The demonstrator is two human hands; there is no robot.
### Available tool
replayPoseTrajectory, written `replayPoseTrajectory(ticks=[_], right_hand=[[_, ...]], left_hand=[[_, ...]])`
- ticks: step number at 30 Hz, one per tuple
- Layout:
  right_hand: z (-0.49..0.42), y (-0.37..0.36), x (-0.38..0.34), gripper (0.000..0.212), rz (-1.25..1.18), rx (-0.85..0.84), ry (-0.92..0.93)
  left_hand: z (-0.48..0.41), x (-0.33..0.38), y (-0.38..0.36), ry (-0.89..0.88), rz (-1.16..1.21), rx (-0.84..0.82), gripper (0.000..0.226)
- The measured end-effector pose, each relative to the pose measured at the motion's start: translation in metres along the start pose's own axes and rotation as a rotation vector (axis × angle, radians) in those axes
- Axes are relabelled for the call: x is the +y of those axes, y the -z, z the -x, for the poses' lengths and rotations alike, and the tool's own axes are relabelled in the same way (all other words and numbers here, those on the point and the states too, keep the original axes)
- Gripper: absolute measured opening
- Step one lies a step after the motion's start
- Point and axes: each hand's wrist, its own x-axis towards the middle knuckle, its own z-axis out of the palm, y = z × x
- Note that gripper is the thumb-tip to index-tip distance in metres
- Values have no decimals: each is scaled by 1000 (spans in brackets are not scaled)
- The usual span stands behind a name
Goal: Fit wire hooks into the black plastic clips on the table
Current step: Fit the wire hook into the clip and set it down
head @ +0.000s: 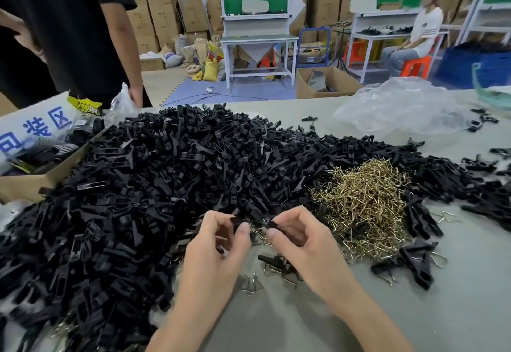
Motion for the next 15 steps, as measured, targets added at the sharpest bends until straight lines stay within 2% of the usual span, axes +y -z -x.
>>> replayPoseTrajectory(ticks=[4,8,12,15], right_hand=[[2,0,-2,15,4,-44,-15],[2,-1,-5,18,-70,-91,-50],[2,-3,-5,29,-273,-66,-111],[1,-5,-2,44,-351,-39,-131]], left_hand=[[-2,1,3,-71,-84,36,10],[-1,2,-2,21,58,-97,19],[2,6,-9,75,158,-114,25],[3,8,-10,26,138,-97,23]])
